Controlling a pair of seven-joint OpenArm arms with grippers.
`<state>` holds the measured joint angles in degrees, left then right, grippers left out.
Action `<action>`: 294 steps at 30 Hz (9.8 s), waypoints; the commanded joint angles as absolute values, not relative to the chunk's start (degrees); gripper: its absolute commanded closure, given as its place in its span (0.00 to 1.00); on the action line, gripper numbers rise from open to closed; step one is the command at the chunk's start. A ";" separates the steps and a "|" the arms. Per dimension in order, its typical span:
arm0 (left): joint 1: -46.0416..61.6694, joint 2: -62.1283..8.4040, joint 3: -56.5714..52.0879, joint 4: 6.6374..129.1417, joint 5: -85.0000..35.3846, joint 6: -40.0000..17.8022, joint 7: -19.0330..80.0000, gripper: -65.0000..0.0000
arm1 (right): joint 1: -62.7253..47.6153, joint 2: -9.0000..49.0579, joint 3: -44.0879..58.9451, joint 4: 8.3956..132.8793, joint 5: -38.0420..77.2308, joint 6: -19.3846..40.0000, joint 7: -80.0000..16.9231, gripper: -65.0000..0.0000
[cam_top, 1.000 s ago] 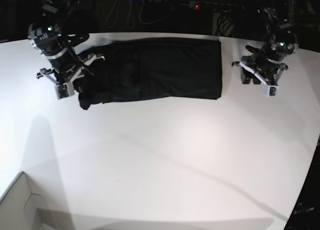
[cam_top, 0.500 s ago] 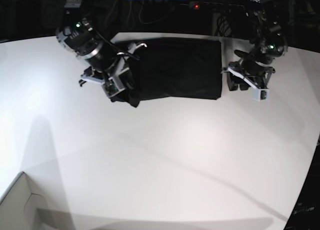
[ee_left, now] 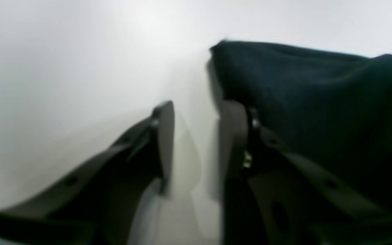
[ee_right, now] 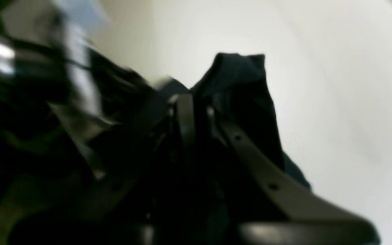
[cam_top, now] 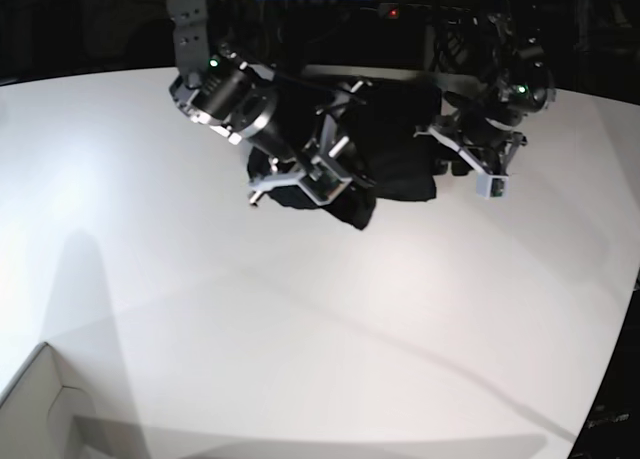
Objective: Layout the t-shirt on the table in an organized manner, then fold the t-shirt properly
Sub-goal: 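Grasp the strip end with the right gripper and lift it, then fold the strip end with the right gripper over toward the left gripper, then grasp the folded bundle edges with both grippers and lift them, then lower the bundle and square its edges with the right gripper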
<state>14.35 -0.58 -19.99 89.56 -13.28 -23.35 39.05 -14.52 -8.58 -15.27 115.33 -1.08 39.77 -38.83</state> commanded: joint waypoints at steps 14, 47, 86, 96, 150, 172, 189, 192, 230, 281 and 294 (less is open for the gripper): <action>14.73 -0.31 -17.10 88.31 -12.62 -23.16 43.12 0.65 | -13.14 -9.00 -23.43 113.01 0.40 40.00 -37.05 1.00; 16.66 -0.92 -29.49 99.56 -12.62 -23.60 49.27 0.65 | -10.68 -9.00 -25.01 108.97 0.40 40.00 -36.97 1.00; 19.56 -3.91 -29.67 99.56 -12.70 -23.60 49.01 0.65 | -10.15 -9.00 -14.73 111.08 0.31 40.00 -37.49 0.43; 18.95 -4.79 -29.67 99.56 -12.70 -23.60 49.01 0.65 | -19.56 -9.00 -4.44 112.40 0.22 40.00 -37.14 0.43; 18.07 -4.88 -34.68 102.46 -12.70 -23.60 49.36 0.65 | -26.15 -9.00 -19.03 112.66 0.31 40.00 -36.97 1.00; 19.38 -4.88 -36.97 103.87 -12.70 -23.69 49.45 0.65 | -14.73 -9.00 -29.23 105.89 -0.04 40.00 -36.97 1.00; 20.70 -4.35 -38.73 103.96 -17.71 -35.38 49.45 0.65 | -13.67 -9.00 -22.02 109.32 -0.04 40.00 -37.05 0.59; 21.49 -3.38 -38.99 103.96 -20.70 -36.79 49.45 0.65 | -14.20 -9.00 -15.78 109.58 -0.04 40.00 -36.97 0.59; 27.12 -3.74 -19.21 112.48 -20.26 -36.88 49.01 0.27 | -14.20 -9.00 -9.27 109.05 -0.04 40.00 -37.41 0.59; 23.60 0.31 -40.57 111.52 -30.81 -37.05 49.45 0.27 | -26.95 -9.00 -11.30 114.59 -0.04 40.00 -36.97 0.66; 24.40 0.31 -40.66 109.93 -30.81 -37.05 49.54 0.27 | -20.79 -9.00 -17.10 106.07 -0.04 40.00 -36.88 0.93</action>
